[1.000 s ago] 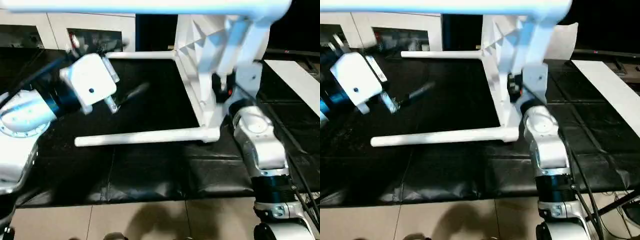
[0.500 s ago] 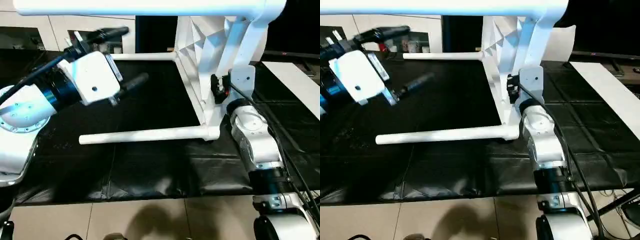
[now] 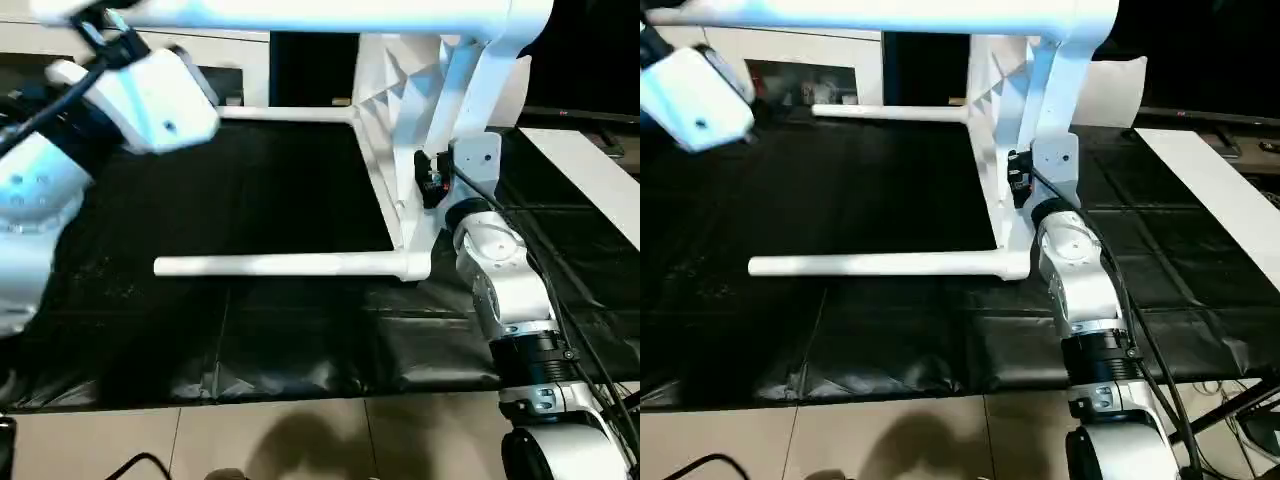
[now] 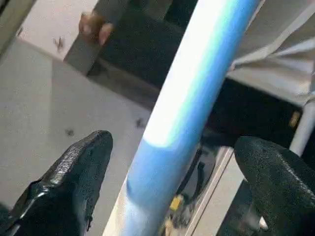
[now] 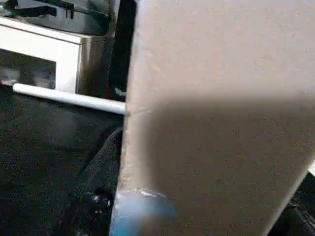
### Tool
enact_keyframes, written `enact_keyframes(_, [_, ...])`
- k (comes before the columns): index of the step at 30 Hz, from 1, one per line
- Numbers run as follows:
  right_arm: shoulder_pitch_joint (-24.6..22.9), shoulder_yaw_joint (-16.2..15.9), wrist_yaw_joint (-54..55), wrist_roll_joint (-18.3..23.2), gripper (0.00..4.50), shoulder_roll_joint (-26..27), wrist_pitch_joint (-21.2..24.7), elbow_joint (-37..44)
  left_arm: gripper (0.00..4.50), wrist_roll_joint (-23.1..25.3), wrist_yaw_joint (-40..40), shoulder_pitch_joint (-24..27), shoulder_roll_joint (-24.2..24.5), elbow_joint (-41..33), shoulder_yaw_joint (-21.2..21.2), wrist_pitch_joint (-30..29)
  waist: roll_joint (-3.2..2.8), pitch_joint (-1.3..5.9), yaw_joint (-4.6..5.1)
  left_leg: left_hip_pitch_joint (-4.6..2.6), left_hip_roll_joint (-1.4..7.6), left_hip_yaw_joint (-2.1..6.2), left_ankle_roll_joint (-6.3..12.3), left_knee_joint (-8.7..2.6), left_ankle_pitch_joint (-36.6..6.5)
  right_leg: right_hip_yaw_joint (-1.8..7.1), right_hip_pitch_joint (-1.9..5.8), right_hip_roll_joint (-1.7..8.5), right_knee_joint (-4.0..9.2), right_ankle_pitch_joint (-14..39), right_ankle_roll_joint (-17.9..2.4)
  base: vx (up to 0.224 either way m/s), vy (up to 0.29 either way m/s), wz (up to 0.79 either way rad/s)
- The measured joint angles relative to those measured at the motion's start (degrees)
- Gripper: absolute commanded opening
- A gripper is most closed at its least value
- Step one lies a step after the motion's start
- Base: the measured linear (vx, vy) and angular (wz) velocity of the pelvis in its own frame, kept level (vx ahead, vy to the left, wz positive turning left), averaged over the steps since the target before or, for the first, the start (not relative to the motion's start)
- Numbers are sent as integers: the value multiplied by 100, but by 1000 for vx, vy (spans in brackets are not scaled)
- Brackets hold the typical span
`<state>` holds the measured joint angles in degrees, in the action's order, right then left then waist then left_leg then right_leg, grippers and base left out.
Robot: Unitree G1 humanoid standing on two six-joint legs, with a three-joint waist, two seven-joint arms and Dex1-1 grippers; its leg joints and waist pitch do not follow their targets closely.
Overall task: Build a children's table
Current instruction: Flip table
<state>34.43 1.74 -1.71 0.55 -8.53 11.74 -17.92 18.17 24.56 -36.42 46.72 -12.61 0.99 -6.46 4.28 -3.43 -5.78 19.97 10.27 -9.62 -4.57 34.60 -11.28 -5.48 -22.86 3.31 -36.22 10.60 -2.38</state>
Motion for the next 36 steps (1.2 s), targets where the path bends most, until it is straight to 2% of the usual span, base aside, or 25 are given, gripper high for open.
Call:
enact_keyframes(2, [-1,-3,-1,-18,206,-2,-4,4,416,1,3,-46,-52,139,2,23,-2,-1,-3,0,0,0,0,0,0,0,-1,0,0,-1,-1,0,0,0])
enact_keyframes(6, [-3,-29,-2,-38,206,-17,-7,29,410,37,-3,-273,-164,509,60,81,-7,-4,-10,0,1,1,-1,0,1,-1,-4,0,0,-3,-6,0,0,0])
enact_keyframes(7, [-10,-49,-2,-45,206,-20,-7,47,381,37,-1,-298,-188,511,74,84,-15,-6,-11,0,1,1,-1,0,1,-1,-4,0,0,-3,-6,0,0,0])
enact_keyframes(11, [-34,-111,-1,-74,206,-41,0,115,373,31,1,-457,-324,509,185,64,-22,-10,-14,2,1,1,-1,-1,1,-1,-11,0,0,-4,-6,0,0,0])
enact_keyframes(14, [-43,-120,-2,-98,206,-58,3,154,338,30,4,-518,-435,511,227,49,-34,-18,-13,2,1,1,-2,-2,1,-1,-11,0,0,-3,-6,0,0,0])
enact_keyframes(17, [-63,-181,-11,-137,206,-134,22,223,327,27,2,-648,-504,590,223,13,-46,-26,-21,3,1,1,-2,-1,2,-1,-20,-1,0,-4,-7,0,0,0])
enact_keyframes(20, [-81,-229,-33,-145,206,-187,109,338,289,23,1,-700,-516,615,213,6,-79,-39,-39,3,0,0,-3,-1,2,0,-20,0,0,-4,-7,0,0,0])
enact_keyframes(22, [-80,-242,-122,-144,206,-309,228,460,289,10,6,-700,-546,625,226,6,-96,-50,-64,9,0,0,-2,-1,3,0,-27,0,0,-4,-7,0,0,0])
enact_keyframes(25, [-70,-241,-266,-144,206,-493,450,667,257,-26,30,-747,-552,641,224,-11,-126,-58,-83,13,0,-1,-2,-2,3,0,-29,0,1,-2,-6,0,0,0])
enact_keyframes(29, [9,-241,-504,-144,206,-781,781,911,232,-43,170,-833,-555,673,227,-52,-195,-66,-90,21,-4,-4,8,-2,6,1,-33,5,2,-1,-13,0,0,0])
enact_keyframes(33, [452,-252,-1055,-142,206,-1419,1332,1061,215,-204,396,-928,-572,656,193,-170,-291,-58,-99,45,-16,-7,21,-7,7,4,-46,15,0,2,-15,0,0,0])
enact_keyframes(36, [825,-269,-1478,-166,206,-1917,1586,1099,203,-331,525,-926,-576,586,157,-283,-307,-55,-138,54,-13,-7,22,-14,7,2,-46,12,-5,10,-17,0,0,0])
